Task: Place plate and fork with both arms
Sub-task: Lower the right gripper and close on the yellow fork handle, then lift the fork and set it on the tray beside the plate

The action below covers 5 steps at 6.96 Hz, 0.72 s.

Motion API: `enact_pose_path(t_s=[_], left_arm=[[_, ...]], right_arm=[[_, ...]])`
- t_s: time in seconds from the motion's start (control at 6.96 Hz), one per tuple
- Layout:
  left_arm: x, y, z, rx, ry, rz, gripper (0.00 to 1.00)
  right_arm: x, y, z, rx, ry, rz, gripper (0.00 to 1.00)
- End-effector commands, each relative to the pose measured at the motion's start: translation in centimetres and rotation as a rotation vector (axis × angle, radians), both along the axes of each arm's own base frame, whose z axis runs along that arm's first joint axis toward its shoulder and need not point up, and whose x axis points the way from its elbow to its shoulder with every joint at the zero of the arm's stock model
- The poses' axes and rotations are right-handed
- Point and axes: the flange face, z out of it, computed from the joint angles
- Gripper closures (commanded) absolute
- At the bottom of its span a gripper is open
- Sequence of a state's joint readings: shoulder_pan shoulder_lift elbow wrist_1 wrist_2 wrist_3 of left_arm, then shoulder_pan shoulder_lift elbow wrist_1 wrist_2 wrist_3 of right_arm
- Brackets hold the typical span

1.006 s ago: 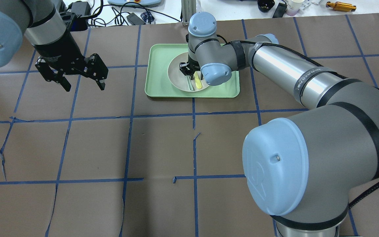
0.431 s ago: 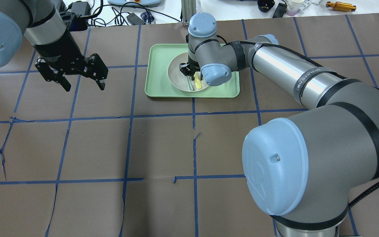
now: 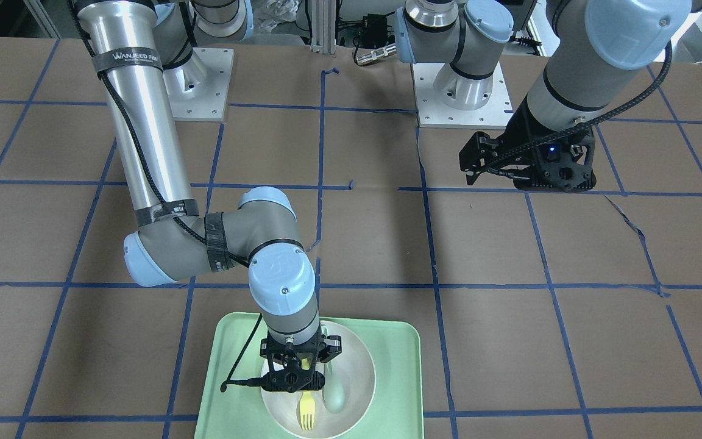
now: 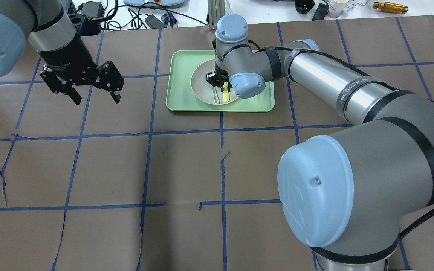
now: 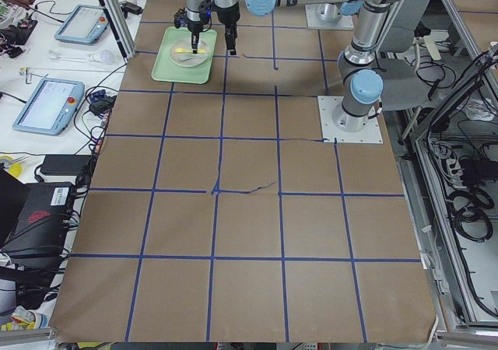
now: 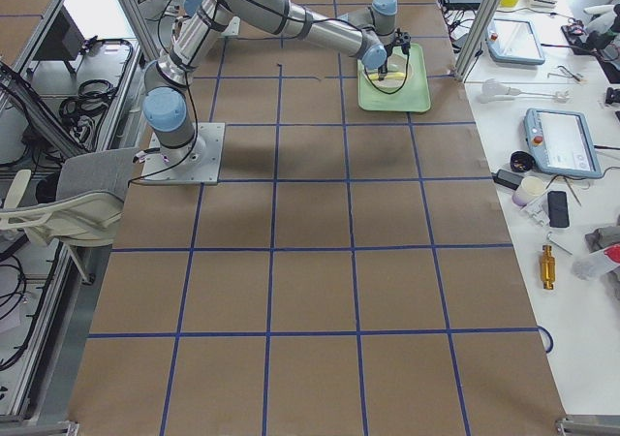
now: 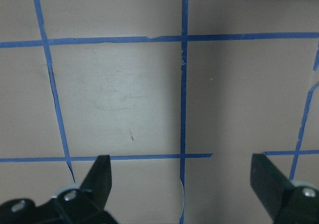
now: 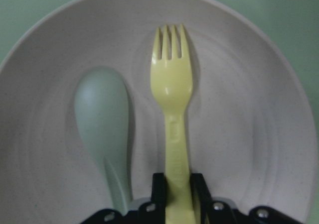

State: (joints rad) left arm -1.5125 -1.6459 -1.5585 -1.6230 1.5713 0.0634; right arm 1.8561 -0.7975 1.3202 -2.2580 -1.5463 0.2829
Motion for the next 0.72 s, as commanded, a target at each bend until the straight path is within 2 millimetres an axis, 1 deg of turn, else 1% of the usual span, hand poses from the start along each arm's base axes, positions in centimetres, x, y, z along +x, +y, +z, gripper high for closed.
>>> enact_pose_path(t_s=[0.0,0.14,0.29,0.43,0.57], left_arm=[[0.0,0.0,0.0,0.0,0.0,0.001,0.0],[0.0,0.0,0.0,0.0,-0.001,-0.001,0.0],[0.0,0.1,0.2,-0.003,-0.001,-0.001,0.0],[0.0,0.0,0.0,0.0,-0.001,-0.003,0.0],[0.0,0.0,-0.1,0.002,-0.001,-0.001,0.0]], right_arm=[[-0.1,0.1,2.3,-0.023,-0.006,-0.012,0.83],[-1.2,0.1,5.1,-0.057,0.006,-0.037,0.83],[-3.3,-0.5,6.3,-0.062,0.009,-0.081,0.83],[-6.9,-1.9,6.3,-0.052,0.008,-0.151,0.83],[-9.6,-1.8,5.8,-0.029,0.007,-0.196,0.83]])
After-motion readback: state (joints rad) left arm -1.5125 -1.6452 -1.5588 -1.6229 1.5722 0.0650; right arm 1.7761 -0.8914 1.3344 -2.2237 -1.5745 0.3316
